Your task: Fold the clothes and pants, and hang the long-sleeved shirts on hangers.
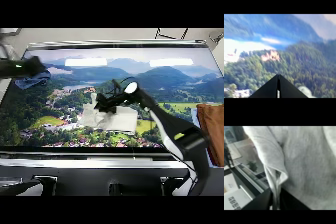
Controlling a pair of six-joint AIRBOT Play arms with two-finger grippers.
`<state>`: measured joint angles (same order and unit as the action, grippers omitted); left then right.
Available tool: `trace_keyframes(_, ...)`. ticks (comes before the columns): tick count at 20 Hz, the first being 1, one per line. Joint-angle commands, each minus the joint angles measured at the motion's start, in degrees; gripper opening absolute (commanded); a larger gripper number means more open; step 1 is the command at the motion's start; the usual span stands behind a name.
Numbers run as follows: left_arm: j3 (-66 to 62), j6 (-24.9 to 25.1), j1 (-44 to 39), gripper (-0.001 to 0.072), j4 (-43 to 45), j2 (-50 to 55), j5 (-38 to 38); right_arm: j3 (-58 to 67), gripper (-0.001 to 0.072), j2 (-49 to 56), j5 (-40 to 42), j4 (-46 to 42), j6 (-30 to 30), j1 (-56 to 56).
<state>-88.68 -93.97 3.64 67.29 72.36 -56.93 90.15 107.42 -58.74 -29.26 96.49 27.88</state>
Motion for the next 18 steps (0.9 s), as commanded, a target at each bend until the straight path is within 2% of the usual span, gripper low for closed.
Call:
trace_keyframes(1,0.00,1.25,3.82,0.0017,1.60,-7.30,-0.57,0.07,0.0714,5.14,4.90,8.46,-0.22,3.56)
trace_keyframes(3,0.02,1.22,3.78,0.0018,1.57,-7.72,-0.61,0.07,0.0701,4.11,4.13,9.05,-2.23,2.05)
trace_keyframes(6,0.02,1.68,3.78,0.0018,1.62,-7.63,-0.59,0.07,0.0701,-1.27,-2.78,6.54,-5.84,-5.86)
trace_keyframes(8,0.02,2.69,3.78,0.0018,1.62,-7.63,-0.61,0.07,0.0701,-6.16,-9.97,-3.52,-5.14,-13.68)
trace_keyframes(11,0.02,2.69,3.78,0.0018,1.62,-7.63,-0.61,-0.85,0.0698,-10.60,-24.63,-25.83,-0.55,-25.27)
trace_keyframes(13,0.02,2.67,3.78,0.0018,1.60,-7.63,-0.70,-7.82,0.0688,-12.55,-27.45,-33.09,1.40,-29.62)
trace_keyframes(14,0.02,2.67,3.78,0.0018,1.60,-7.63,-0.70,-13.03,0.0683,-13.46,-25.35,-31.39,1.44,-30.49)
trace_keyframes(15,0.02,2.64,3.78,0.0018,1.57,-7.61,-0.70,-18.38,0.0682,-13.99,-21.97,-26.99,-1.01,-30.53)
trace_keyframes(18,0.02,2.25,3.78,0.0018,1.55,-7.58,-0.72,-28.74,0.0683,-13.35,-13.38,-9.42,-13.38,-29.00)
